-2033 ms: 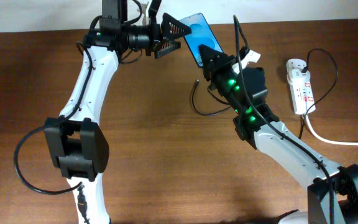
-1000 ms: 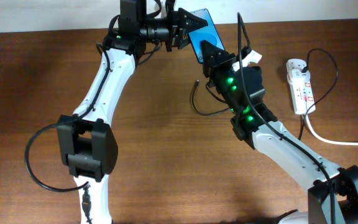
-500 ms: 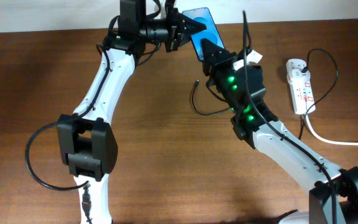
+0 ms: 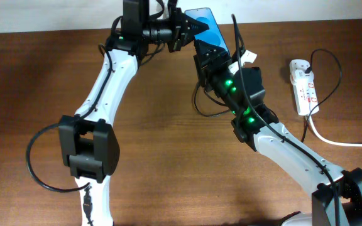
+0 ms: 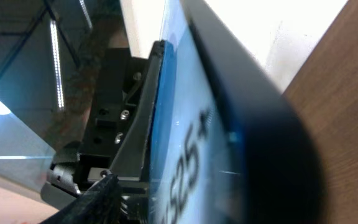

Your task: Plug charger to phone and switch on socket

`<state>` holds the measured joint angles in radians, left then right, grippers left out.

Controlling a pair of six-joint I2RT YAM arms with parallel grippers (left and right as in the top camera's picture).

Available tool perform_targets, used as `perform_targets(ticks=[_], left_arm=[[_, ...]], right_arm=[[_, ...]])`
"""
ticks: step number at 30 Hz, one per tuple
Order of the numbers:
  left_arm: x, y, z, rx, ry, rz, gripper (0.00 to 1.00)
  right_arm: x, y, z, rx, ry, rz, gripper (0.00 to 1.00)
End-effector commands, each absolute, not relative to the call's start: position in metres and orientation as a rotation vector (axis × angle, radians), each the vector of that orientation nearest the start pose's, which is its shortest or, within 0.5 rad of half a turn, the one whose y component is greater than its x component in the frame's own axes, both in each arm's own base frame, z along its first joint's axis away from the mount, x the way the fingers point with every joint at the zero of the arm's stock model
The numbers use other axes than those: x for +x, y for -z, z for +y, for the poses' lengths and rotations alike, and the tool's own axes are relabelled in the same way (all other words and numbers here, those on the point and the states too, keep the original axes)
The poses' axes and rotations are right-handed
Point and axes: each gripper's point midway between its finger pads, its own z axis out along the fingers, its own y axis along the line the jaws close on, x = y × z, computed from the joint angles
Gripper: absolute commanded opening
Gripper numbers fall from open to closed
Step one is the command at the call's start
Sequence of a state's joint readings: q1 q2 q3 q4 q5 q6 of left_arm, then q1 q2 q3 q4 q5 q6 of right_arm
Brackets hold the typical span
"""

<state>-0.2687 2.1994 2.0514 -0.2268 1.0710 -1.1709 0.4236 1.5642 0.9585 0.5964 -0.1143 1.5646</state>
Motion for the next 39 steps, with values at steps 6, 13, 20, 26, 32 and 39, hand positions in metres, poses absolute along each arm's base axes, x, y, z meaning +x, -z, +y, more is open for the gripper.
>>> perform_targets(ticks=[6,13,20,26,32,39], left_arm=[[0.546,-0.273,-0.208,-0.152,1.63,2.235,0.0],[0.52,-0.248,-0.186,0.021,1.597,2.315,0.0],[0.506,-0.255,-0.163,0.073,1.707,2.275,0.0],[0.52,-0.249,-0.126,-0.013,1.614,2.267,0.0],[0.521,-0.248,-0.124,-0.02,1.605,2.27,0.0],[0.516,-0.245,-0.125,-0.057,1.624,2.3,0.0]], right_arm=[[0.445,-0.252,0.202,0.837,-1.543,1.826,0.87],[0.408,-0.171,0.157,0.576,-1.334,2.277,0.99],[0.371,-0.128,0.148,0.394,-1.163,2.51,0.77],[0.377,-0.148,0.122,0.387,-0.841,2.632,0.72],[0.431,-0.188,0.141,0.236,-0.584,2.702,0.7],[0.499,-0.131,0.188,0.272,-0.588,2.718,0.52]])
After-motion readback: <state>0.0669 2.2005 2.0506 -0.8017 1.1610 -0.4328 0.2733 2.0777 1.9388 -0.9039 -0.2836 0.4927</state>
